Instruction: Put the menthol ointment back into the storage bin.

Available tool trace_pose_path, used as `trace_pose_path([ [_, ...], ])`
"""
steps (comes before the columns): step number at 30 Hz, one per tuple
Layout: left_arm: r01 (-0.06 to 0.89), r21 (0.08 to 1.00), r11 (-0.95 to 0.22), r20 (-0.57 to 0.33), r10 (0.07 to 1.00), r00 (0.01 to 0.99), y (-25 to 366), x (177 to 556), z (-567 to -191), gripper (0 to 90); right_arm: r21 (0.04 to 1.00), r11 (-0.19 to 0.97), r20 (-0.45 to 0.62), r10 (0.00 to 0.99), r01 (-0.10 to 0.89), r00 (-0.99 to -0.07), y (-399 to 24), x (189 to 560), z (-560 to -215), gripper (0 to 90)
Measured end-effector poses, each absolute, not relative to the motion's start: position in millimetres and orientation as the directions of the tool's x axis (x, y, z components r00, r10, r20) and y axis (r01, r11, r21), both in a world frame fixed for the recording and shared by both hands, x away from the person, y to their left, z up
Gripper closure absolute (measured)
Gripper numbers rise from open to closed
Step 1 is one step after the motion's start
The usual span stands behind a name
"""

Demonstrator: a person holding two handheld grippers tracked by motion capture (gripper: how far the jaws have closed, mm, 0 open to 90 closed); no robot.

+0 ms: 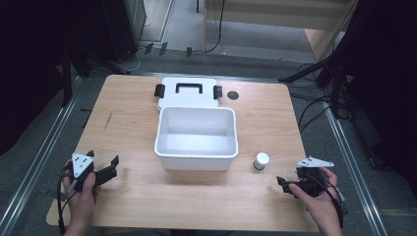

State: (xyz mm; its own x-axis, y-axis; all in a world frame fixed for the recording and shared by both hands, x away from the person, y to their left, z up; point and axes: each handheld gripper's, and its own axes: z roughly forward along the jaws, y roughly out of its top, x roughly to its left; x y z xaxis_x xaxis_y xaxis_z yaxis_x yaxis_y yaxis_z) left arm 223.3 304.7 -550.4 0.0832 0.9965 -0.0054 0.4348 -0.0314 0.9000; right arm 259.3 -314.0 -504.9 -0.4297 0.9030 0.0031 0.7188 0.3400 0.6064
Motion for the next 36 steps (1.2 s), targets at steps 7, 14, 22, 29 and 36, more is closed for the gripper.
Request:
trace_pose_path([
  [7,0.438,0.898,-0.034,-0.004,0.996,0.084,304.6,223.5,-550.4,14.5,0.468,0.434,-0.003,0.872,0.77,-0.49,-303.3,271.8,-500.6,17.8],
  [14,0.442,0.896,-0.033,-0.005,0.996,0.084,304.8,223.9,-550.4,14.5,0.34,0.539,-0.009,0.822,0.771,-0.57,-282.4,285.1,-493.2,16.9],
  [22,0.442,0.896,-0.032,-0.006,0.996,0.085,304.8,224.0,-550.5,14.6,0.25,0.592,-0.023,0.795,0.766,-0.606,-262.5,297.4,-484.6,15.2],
  [29,0.44,0.897,-0.035,-0.002,0.996,0.084,304.3,223.9,-550.5,14.5,0.138,0.649,-0.044,0.759,0.748,-0.65,-244.8,311.2,-472.1,13.6],
  [36,0.441,0.897,-0.033,-0.005,0.996,0.085,304.6,224.0,-550.5,14.6,0.083,0.642,-0.043,0.767,0.763,-0.641,-233.0,320.7,-468.5,13.7],
])
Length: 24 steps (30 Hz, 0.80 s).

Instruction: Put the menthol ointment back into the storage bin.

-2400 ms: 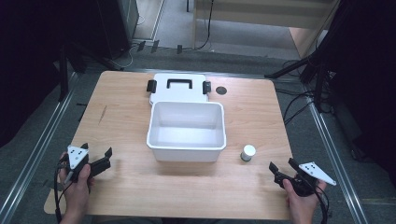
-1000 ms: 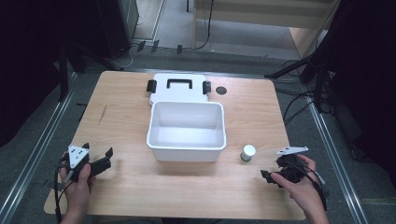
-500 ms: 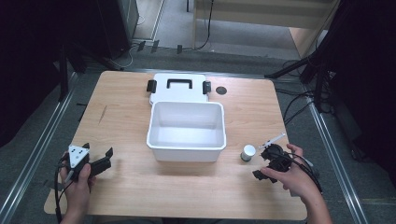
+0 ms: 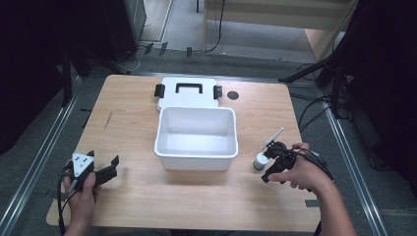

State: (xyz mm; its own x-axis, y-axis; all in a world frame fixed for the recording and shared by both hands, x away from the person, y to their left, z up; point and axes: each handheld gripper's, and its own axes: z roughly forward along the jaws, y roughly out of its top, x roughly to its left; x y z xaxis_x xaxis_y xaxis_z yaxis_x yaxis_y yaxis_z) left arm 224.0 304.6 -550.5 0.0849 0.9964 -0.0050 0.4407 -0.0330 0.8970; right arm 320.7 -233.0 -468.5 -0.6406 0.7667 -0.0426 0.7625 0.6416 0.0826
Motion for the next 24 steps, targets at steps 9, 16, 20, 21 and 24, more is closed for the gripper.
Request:
trace_pose_path([
  [9,0.443,0.896,-0.033,-0.007,0.996,0.087,304.6,224.3,-550.5,14.6,0.072,0.693,-0.049,0.721,0.718,-0.691,-218.0,331.0,-464.0,17.7],
  [16,0.444,0.896,-0.034,-0.006,0.996,0.089,304.6,224.4,-550.5,14.6,0.089,0.688,-0.039,0.725,0.72,-0.688,-214.5,346.0,-468.0,22.4],
  [20,0.444,0.896,-0.034,-0.007,0.996,0.09,304.7,224.6,-550.6,14.6,0.101,0.672,-0.032,0.739,0.734,-0.672,-215.0,351.7,-469.6,24.7],
  [21,0.444,0.896,-0.035,-0.006,0.996,0.091,304.7,224.6,-550.6,14.6,0.108,0.668,-0.021,0.742,0.736,-0.67,-215.5,355.4,-469.8,28.5],
  [24,0.444,0.895,-0.036,-0.005,0.996,0.091,304.6,224.6,-550.5,14.6,0.106,0.664,-0.01,0.745,0.74,-0.667,-215.1,358.2,-470.2,30.3],
])
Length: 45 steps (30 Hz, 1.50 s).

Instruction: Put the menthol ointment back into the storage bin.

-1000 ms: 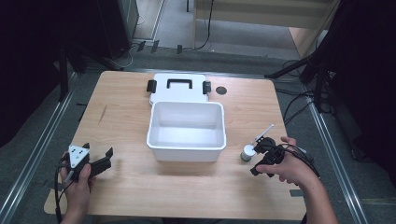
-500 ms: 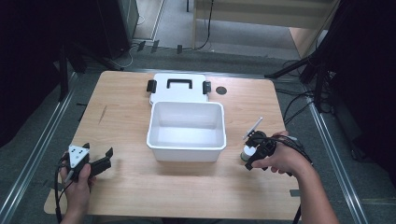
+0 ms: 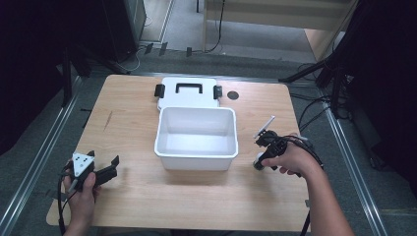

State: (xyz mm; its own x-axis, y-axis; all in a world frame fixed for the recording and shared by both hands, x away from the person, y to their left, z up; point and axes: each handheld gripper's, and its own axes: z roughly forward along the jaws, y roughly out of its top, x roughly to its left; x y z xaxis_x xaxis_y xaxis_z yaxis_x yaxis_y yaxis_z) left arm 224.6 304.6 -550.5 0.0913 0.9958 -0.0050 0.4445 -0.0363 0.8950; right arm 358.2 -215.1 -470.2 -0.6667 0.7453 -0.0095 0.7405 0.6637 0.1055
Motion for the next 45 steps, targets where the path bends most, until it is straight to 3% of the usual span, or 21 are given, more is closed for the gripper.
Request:
trace_pose_path([
  [16,0.445,0.895,-0.035,-0.007,0.996,0.093,304.7,224.9,-550.7,14.6,0.08,0.625,0.014,0.779,0.777,-0.627,-210.1,368.6,-480.6,51.0],
  [26,0.447,0.894,-0.038,-0.004,0.996,0.093,304.6,224.8,-550.5,14.6,0.111,0.628,0.017,0.773,0.77,-0.634,-209.6,369.5,-468.7,51.5],
  [45,0.446,0.894,-0.035,-0.007,0.996,0.092,304.5,224.9,-550.6,14.6,0.113,0.649,0.02,0.755,0.752,-0.655,-199.9,378.8,-405.9,51.6],
])
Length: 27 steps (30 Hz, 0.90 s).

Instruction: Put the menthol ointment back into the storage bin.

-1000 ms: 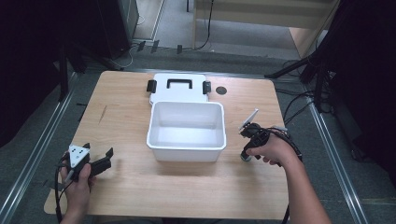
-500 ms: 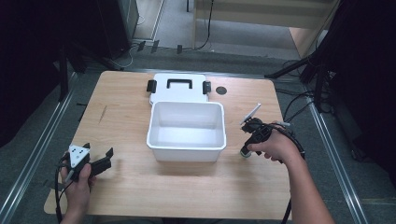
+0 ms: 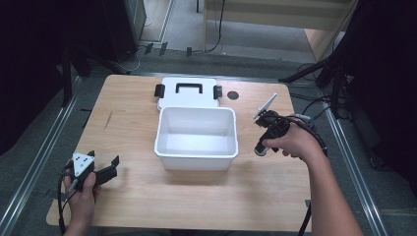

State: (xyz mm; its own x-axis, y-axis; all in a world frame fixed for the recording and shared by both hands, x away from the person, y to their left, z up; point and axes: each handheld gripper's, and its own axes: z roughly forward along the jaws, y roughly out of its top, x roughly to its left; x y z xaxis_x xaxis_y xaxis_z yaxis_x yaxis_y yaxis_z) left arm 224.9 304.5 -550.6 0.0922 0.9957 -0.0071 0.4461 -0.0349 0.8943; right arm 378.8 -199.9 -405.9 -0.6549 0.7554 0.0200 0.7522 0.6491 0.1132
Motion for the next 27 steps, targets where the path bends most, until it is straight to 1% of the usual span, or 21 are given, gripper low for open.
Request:
trace_pose_path([
  [6,0.447,0.894,-0.035,-0.007,0.996,0.092,304.5,225.0,-550.6,14.7,0.127,0.66,0.01,0.746,0.741,-0.666,-194.1,381.5,-387.2,51.6],
  [12,0.446,0.894,-0.037,-0.005,0.996,0.092,304.3,225.1,-550.6,14.7,0.109,0.661,0.035,0.744,0.743,-0.667,-187.0,383.7,-374.9,51.7],
  [27,0.448,0.893,-0.036,-0.007,0.996,0.094,304.5,225.3,-550.5,14.7,0.123,0.682,0.03,0.723,0.721,-0.69,-162.3,388.5,-343.1,51.7],
])
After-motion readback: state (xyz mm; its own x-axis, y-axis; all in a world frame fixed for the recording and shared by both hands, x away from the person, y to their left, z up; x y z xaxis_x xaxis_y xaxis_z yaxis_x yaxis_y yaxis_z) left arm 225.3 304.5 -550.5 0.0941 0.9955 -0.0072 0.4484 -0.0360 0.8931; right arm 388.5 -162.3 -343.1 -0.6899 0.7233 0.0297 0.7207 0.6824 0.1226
